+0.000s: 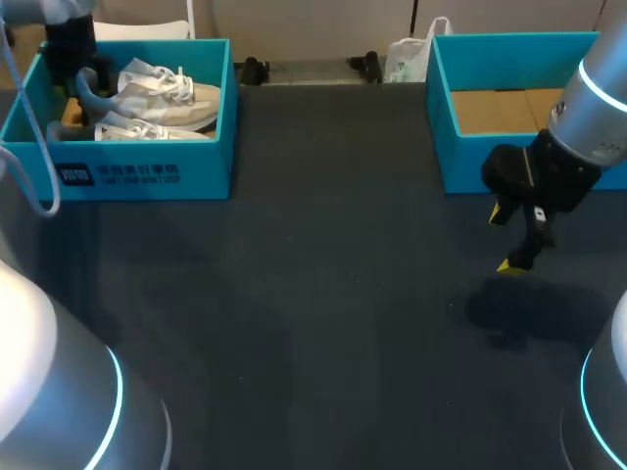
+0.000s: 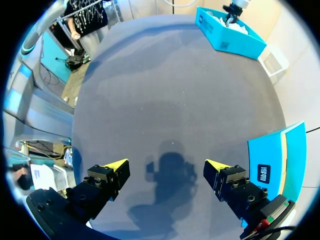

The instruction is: Take the shoe out of the shoebox, open the shoe tongue, remove and reinsert the insole, then place the shoe into the shoebox

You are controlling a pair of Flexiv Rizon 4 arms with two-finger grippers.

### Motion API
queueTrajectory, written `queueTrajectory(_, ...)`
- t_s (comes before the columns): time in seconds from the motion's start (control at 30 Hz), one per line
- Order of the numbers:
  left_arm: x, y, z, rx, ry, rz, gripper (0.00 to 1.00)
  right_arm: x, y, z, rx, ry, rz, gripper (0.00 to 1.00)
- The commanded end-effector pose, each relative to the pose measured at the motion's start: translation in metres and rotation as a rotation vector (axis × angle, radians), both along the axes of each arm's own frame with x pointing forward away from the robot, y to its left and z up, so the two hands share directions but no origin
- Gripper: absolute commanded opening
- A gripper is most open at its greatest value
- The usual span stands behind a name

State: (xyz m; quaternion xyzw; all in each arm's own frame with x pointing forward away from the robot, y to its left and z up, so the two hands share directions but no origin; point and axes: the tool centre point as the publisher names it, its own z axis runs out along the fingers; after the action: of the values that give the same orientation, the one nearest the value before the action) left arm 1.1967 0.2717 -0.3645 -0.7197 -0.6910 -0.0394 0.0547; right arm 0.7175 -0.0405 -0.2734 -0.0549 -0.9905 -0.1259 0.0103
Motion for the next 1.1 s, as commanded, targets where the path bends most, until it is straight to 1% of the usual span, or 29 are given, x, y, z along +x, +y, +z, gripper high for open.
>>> queueTrajectory(0.03, -0.021, 0.002, 0.035, -0.038, -0.02, -0.024, 1.0, 0.0, 0.0, 0.0, -0.002, 0.0, -0.001, 1.0)
queueTrajectory(0.13, -0.04, -0.003, 0.056, -0.058, -0.029, -0.04, 1.0, 0.0, 0.0, 0.0, -0.002, 0.0, -0.001, 1.0)
queueTrajectory(0.27, -0.063, -0.007, 0.071, -0.061, -0.05, -0.061, 1.0, 0.0, 0.0, 0.0, -0.002, 0.0, -0.001, 1.0)
queueTrajectory(0.3, -0.072, -0.007, 0.076, -0.067, -0.056, -0.073, 1.0, 0.0, 0.0, 0.0, -0.002, 0.0, -0.001, 1.0)
queueTrajectory(0.47, -0.096, -0.006, 0.081, -0.049, -0.063, -0.058, 1.0, 0.0, 0.0, 0.0, -0.002, 0.0, -0.001, 1.0)
queueTrajectory(0.53, -0.102, -0.002, 0.083, -0.054, -0.011, -0.029, 1.0, 0.0, 0.0, 0.0, -0.002, 0.0, -0.001, 1.0)
queueTrajectory(0.97, -0.102, -0.002, 0.083, -0.054, -0.011, -0.029, 1.0, 0.0, 0.0, 0.0, -0.002, 0.0, -0.001, 1.0)
queueTrajectory(1.03, -0.109, 0.001, 0.084, -0.056, 0.031, -0.048, 1.0, 0.0, 0.0, 0.0, -0.002, 0.0, -0.001, 1.0)
queueTrajectory(1.1, -0.116, 0.004, 0.081, -0.046, 0.019, -0.022, 1.0, 0.0, 0.0, 0.0, -0.002, 0.0, -0.001, 1.0)
